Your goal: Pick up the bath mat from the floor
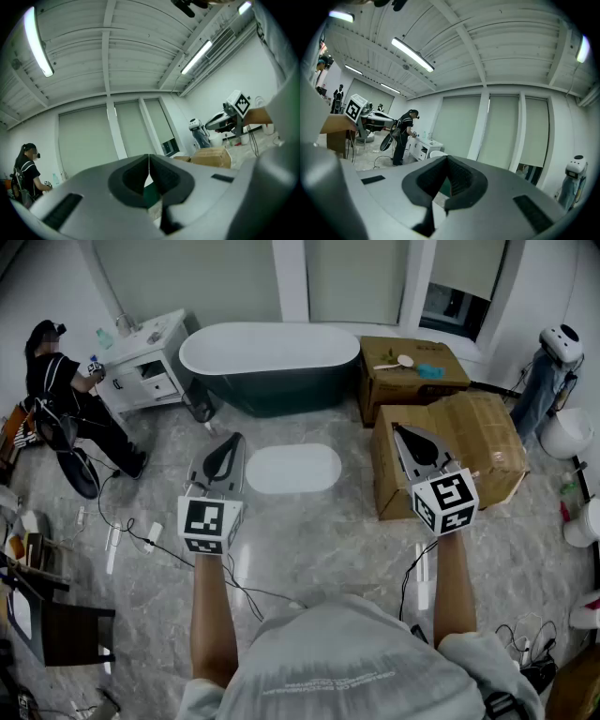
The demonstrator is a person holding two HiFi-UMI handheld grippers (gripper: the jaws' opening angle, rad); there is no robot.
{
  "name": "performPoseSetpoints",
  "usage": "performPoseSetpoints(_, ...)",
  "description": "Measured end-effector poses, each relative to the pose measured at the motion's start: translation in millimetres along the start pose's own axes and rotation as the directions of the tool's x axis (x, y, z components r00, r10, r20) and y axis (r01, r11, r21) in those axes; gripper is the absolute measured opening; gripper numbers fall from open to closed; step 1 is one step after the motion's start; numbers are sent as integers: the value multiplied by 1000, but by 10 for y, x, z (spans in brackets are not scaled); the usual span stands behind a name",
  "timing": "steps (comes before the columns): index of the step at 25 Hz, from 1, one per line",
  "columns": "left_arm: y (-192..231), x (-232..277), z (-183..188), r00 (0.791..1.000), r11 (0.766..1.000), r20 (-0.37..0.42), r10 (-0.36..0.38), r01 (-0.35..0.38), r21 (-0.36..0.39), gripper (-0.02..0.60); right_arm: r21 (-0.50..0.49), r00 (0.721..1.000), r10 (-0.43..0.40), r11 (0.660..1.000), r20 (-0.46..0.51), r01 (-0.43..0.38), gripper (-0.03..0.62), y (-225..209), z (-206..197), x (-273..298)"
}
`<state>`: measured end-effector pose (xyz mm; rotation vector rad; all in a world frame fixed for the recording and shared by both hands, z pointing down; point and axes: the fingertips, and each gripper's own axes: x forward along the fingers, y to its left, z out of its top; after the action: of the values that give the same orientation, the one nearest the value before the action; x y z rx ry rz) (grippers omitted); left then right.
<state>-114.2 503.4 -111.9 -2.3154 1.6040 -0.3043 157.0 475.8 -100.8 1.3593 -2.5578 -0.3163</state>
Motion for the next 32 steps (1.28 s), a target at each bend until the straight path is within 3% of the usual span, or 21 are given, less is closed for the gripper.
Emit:
performPoseSetpoints(9, -111, 20, -78, 999, 999, -16, -44, 45, 14, 18, 28, 999, 32, 999, 36, -33, 15, 57, -18, -1)
performPoseSetpoints(13, -12, -6, -66, 999, 1000, 15, 31, -31, -3, 22, 29, 999, 26, 999, 30, -27, 15, 60, -73, 4)
performPoseSetpoints(14, 10, -6, -77, 999, 999, 14, 45, -45, -1, 54, 34, 999, 30, 999, 29, -31, 15, 63, -87, 12)
performPoseSetpoints(15, 20, 1, -99, 999, 999, 8, 51, -51, 2, 138, 46, 999, 39, 998, 32, -40, 17, 66, -92, 21)
performPoseSetpoints(16, 18, 16, -117, 999, 999, 0, 48, -48, 0, 182, 61, 998, 47, 997, 39, -50, 17, 68, -87, 32)
performPoseSetpoints(17, 4, 36, -123, 999, 999, -4, 39, -39, -7, 186, 74, 997, 53, 996, 49, -57, 20, 65, -75, 45)
performPoseSetpoints(21, -100, 99, -143, 1000, 999, -18, 8, -9, -35, 187, 72, 996, 65, 995, 60, -69, 174, 55, -60, 93)
performPoseSetpoints(27, -290, 191, -303, 997, 999, -72, -11, 8, -48, 188, 66, 997, 62, 996, 47, -65, 202, -94, -196, 106)
performPoseSetpoints(32, -424, 267, -480, 991, 997, -136, 18, -27, -67, 187, 65, 997, 73, 995, 12, -74, 202, -232, -408, 93)
